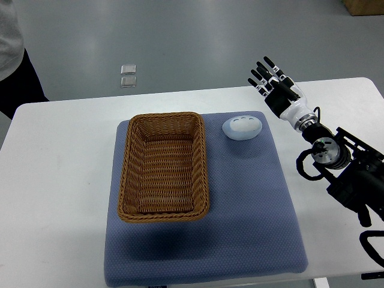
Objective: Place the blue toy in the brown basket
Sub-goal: 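Raise the right hand and move it over the white egg-shaped toy, then lower the right hand onto the toy and close fingers around it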
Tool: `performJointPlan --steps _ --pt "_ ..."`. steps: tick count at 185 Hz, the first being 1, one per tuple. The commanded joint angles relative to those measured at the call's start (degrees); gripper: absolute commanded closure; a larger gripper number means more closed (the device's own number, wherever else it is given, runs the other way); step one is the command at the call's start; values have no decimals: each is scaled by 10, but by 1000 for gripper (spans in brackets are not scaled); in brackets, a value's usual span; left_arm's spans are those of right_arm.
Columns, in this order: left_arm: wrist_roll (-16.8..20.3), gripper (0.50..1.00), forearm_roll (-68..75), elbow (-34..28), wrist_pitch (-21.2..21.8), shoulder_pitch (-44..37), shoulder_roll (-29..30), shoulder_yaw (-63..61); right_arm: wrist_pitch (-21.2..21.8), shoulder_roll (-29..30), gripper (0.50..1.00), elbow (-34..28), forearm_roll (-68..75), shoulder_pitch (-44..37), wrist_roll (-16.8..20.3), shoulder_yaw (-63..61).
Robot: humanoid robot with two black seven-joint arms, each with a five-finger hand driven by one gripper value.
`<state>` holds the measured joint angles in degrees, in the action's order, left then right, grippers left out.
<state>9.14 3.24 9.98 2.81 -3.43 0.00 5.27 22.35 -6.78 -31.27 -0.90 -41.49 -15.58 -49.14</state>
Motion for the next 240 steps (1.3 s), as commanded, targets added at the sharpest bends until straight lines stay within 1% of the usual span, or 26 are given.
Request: performJointPlan --steps 1,51,74,107,130,142,159,175,183,185,195,199,210,222,240 --pt "0 500 1 0 0 1 0 0 0 0 587 0 -1 -1 0 0" --pt "0 500 0 0 0 1 0 0 4 -11 587 -2 -19 -6 2 12" --pt "0 500 0 0 0 1 0 0 6 -31 587 -6 -105 -21 3 29" --pt "0 500 0 0 0 1 0 0 11 -69 587 -6 -319 -100 24 95" --pt "0 500 0 1 0 1 0 0 16 -98 587 -7 -454 -173 45 182" --pt "0 500 0 2 0 3 0 0 34 -113 587 -7 -517 -227 52 249" --pt "0 500 0 3 0 4 0 -1 55 -122 587 -12 -558 -286 66 330" --pt "0 500 0 4 0 4 0 -1 70 -126 587 -39 -584 -339 85 424" --pt "0 500 0 3 0 5 0 -1 78 -132 587 -68 -592 -374 92 481" --pt "0 500 0 3 0 5 0 -1 78 -132 587 -68 -592 -374 92 481" --pt "0 500 0 3 0 7 0 0 91 -144 587 -114 -591 -415 99 535" --pt "0 500 0 3 0 7 0 0 93 -146 587 -122 -591 -422 101 543" --pt "0 500 0 3 0 8 0 0 100 -144 587 -157 -589 -454 124 580" --pt "0 500 0 3 0 8 0 0 101 -137 587 -170 -586 -465 143 593" --pt "0 500 0 3 0 9 0 0 96 -115 587 -169 -585 -464 153 596"
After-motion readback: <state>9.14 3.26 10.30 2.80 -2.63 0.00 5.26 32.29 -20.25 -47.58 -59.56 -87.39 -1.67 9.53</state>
